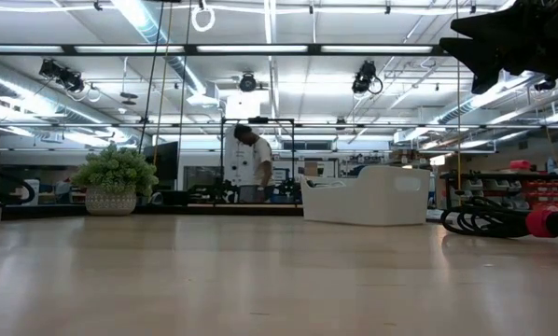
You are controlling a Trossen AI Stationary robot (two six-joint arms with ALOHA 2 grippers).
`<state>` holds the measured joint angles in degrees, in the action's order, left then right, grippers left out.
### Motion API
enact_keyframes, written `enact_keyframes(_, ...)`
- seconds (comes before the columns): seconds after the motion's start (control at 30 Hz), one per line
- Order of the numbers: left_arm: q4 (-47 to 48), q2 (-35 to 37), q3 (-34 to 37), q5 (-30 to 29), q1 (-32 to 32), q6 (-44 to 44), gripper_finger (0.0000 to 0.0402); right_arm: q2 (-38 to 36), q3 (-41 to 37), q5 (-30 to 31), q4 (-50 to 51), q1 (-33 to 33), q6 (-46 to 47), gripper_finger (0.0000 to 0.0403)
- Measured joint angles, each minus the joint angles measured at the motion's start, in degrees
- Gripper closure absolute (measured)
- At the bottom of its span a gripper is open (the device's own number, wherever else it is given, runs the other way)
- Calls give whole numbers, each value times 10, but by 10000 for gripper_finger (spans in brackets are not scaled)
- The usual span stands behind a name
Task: Pick and place USB-C Cables
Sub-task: Put the black charger cable into the white bin
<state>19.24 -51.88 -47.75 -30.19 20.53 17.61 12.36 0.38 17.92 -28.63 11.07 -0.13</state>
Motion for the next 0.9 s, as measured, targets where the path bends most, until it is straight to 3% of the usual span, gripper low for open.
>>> enact_keyframes(0.47, -131, 255, 133, 1, -1, 71, 358, 0, 0, 0, -41, 0, 16, 234)
enact_keyframes(0.73, -164, 340, 185, 32, -1, 85, 358, 10, 0, -4, -89, 0, 122, 234)
enact_keyframes(0.9, -240, 378, 236, 50, -1, 111, 358, 62, 6, -61, -87, 0, 150, 234)
